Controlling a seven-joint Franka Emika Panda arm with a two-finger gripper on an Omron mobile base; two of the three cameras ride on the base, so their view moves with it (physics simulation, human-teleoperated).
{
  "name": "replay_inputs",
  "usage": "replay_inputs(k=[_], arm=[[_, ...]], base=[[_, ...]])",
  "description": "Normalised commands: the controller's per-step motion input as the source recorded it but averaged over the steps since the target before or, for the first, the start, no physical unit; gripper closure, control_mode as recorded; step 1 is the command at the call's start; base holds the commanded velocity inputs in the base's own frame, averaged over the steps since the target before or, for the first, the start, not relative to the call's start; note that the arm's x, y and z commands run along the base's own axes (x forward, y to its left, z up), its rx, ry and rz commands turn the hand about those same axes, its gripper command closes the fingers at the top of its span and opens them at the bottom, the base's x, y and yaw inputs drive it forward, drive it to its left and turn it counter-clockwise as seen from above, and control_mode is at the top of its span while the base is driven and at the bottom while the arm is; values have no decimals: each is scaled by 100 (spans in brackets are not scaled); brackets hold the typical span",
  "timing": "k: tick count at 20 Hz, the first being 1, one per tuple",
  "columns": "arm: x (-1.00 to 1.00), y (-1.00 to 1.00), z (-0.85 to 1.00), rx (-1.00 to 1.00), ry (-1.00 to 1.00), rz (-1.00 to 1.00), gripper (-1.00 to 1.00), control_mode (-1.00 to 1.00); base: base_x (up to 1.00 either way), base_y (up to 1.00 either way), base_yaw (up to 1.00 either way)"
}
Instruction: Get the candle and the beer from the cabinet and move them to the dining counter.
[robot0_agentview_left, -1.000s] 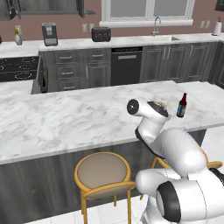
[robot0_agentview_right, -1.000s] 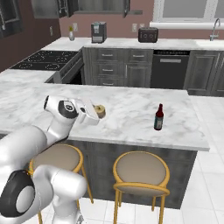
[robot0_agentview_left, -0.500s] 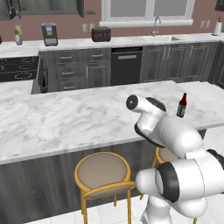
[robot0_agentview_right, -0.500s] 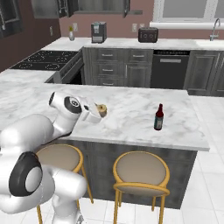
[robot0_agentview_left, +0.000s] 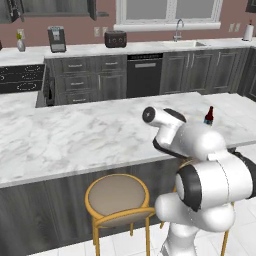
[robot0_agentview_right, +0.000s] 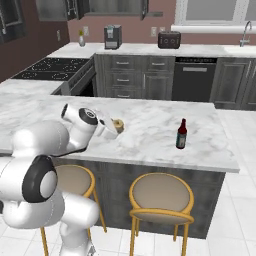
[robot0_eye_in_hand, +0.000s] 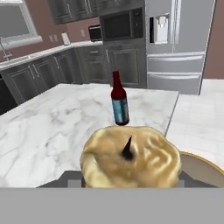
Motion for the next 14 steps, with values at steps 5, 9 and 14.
replay_inputs(k=[5, 9, 14], arm=[[24, 0, -36, 0, 0, 0, 100, -100], [21, 0, -31, 0, 0, 0, 100, -100], [20, 0, -21, 0, 0, 0, 100, -100]], base=[[0, 0, 0], [0, 0, 0], [0, 0, 0]])
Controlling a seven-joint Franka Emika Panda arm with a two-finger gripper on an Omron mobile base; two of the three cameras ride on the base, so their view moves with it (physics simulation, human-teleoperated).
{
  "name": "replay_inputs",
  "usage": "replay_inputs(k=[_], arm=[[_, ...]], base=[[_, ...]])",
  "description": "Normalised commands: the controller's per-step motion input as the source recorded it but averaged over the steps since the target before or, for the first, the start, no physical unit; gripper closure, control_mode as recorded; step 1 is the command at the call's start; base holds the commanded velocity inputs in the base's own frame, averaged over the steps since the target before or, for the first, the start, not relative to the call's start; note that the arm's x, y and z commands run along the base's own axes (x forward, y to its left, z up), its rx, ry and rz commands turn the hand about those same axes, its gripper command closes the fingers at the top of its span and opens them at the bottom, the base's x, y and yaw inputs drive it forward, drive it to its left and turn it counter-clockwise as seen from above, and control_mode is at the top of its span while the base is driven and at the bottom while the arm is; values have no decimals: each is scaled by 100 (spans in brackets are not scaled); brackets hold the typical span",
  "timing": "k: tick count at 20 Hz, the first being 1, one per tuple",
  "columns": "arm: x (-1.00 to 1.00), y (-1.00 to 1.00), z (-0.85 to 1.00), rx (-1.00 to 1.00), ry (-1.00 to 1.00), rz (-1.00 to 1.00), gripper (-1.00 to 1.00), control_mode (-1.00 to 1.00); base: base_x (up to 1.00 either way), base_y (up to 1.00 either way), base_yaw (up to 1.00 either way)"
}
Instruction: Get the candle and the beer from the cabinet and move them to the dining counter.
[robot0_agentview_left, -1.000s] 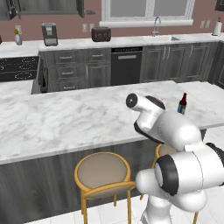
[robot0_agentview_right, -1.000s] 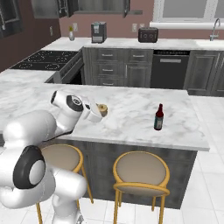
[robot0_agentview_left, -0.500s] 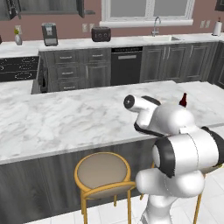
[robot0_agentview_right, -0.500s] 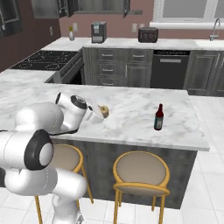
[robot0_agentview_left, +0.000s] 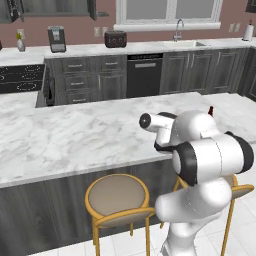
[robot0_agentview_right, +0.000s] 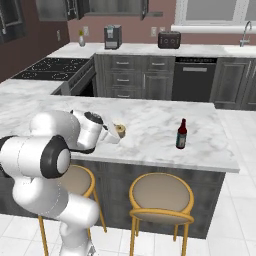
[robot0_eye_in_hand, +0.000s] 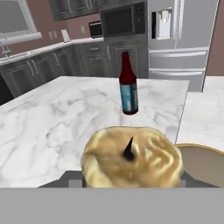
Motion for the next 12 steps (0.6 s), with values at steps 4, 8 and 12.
replay_inputs(k=[4, 8, 12], arm=[[17, 0, -21, 0, 0, 0, 100, -100], [17, 0, -24, 0, 0, 0, 100, -100], [18, 0, -22, 0, 0, 0, 100, -100]], base=[[0, 0, 0], [0, 0, 0], [0, 0, 0]])
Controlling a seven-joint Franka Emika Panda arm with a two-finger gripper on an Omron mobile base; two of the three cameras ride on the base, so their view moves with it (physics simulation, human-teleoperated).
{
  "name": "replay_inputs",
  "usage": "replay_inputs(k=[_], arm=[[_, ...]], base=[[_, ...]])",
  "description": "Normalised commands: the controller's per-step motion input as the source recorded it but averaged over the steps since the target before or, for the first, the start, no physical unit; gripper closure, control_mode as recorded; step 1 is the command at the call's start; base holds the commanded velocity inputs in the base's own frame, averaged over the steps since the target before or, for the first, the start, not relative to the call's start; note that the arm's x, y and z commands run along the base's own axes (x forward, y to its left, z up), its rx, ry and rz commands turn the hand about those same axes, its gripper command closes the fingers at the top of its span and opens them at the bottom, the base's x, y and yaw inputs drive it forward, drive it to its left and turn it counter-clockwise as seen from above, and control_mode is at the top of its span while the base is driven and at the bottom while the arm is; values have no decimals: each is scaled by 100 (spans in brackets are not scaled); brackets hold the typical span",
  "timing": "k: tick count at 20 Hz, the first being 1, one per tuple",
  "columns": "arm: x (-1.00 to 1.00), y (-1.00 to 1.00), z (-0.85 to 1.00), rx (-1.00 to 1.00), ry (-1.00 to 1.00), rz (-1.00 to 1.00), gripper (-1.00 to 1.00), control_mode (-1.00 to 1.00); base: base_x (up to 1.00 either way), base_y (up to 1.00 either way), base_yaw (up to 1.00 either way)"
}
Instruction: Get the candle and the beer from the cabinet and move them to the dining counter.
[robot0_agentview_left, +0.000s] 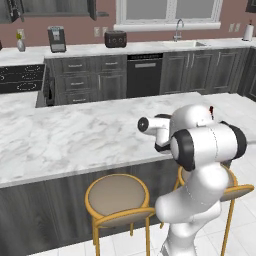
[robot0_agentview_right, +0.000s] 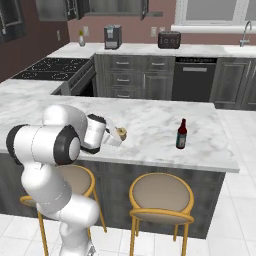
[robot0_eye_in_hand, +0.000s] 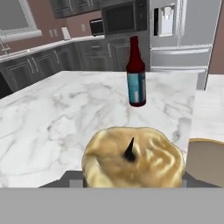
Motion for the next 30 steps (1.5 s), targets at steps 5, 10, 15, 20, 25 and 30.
replay_inputs(k=[5, 10, 15, 20, 25, 30], arm=[[16, 0, -21, 0, 1, 0, 100, -100], [17, 0, -17, 0, 3, 0, 100, -100], [17, 0, -23, 0, 4, 0, 100, -100], [15, 0, -25, 0, 3, 0, 100, -100], [18, 0, -25, 0, 3, 0, 100, -100], [22, 0, -33, 0, 2, 0, 100, -100]], base=[[0, 0, 0], [0, 0, 0], [0, 0, 0], [0, 0, 0], [0, 0, 0], [0, 0, 0]])
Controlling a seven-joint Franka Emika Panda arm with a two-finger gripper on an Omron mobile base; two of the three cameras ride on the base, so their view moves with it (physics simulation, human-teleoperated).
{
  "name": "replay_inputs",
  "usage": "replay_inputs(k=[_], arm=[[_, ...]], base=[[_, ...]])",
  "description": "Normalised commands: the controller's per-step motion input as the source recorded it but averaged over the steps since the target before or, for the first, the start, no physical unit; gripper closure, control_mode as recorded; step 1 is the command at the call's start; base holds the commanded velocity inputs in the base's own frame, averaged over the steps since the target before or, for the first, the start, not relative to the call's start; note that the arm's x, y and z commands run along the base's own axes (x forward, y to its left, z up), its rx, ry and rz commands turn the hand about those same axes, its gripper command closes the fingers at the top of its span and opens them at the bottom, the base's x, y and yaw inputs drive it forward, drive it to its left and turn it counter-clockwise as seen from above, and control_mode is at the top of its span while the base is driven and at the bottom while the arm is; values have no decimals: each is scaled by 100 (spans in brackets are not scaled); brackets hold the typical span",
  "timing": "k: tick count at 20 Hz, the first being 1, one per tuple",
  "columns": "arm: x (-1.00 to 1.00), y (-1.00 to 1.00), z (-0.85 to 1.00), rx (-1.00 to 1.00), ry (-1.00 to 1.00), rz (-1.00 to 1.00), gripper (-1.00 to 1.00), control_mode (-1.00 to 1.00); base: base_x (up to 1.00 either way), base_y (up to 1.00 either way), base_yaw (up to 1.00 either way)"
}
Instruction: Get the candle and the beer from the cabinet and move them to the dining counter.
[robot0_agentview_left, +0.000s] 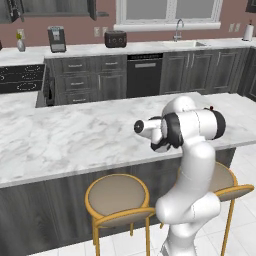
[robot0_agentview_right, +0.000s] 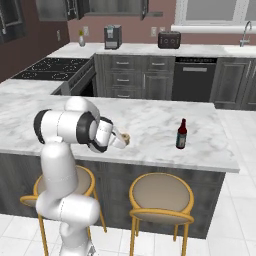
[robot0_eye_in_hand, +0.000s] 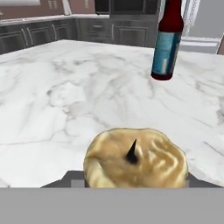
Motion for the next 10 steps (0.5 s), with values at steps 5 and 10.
replay_inputs(k=[5, 10], arm=[[20, 0, -35, 0, 0, 0, 100, -100], [12, 0, -39, 0, 0, 0, 100, -100]], base=[[0, 0, 0], [0, 0, 0]])
